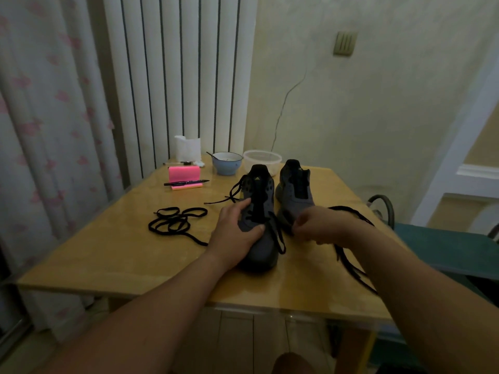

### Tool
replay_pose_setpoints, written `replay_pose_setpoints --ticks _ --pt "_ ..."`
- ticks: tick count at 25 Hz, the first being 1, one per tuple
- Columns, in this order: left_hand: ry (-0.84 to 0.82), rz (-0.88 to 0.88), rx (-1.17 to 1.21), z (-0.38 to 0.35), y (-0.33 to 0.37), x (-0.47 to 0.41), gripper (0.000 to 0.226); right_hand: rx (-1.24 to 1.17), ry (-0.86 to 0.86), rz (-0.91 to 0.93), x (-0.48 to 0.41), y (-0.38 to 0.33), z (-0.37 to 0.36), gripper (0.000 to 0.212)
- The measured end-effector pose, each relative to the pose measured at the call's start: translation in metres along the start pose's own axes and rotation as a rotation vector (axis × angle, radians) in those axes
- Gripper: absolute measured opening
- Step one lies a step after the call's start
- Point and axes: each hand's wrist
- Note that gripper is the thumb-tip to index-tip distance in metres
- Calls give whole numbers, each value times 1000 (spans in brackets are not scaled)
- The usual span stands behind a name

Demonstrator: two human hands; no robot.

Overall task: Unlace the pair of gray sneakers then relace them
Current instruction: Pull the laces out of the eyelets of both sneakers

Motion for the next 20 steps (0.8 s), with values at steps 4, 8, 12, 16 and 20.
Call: replay_pose_setpoints --ticks 4,8,12,16,20 --pt "-6 -2 10 0 1 -1 73 -134 158 98 -8 -34 -12 43" --pt "-6 2 -4 0 1 0 73 -185 63 220 -1 -34 -11 34" --pt "-5 15 -7 1 -2 -1 74 -484 -172 225 27 23 1 28" --pt "-3 12 16 0 0 -1 73 -31 134 -15 11 38 -7 37" --pt "-5 5 -2 1 5 0 73 -53 327 163 1 -21 -14 43"
Point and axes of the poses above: each hand's wrist, its own x-axis away from the middle knuckle, its own z-axis out of the back of the hand, y = z × x, and after that the axes turned 13 degrees about -z, right-handed
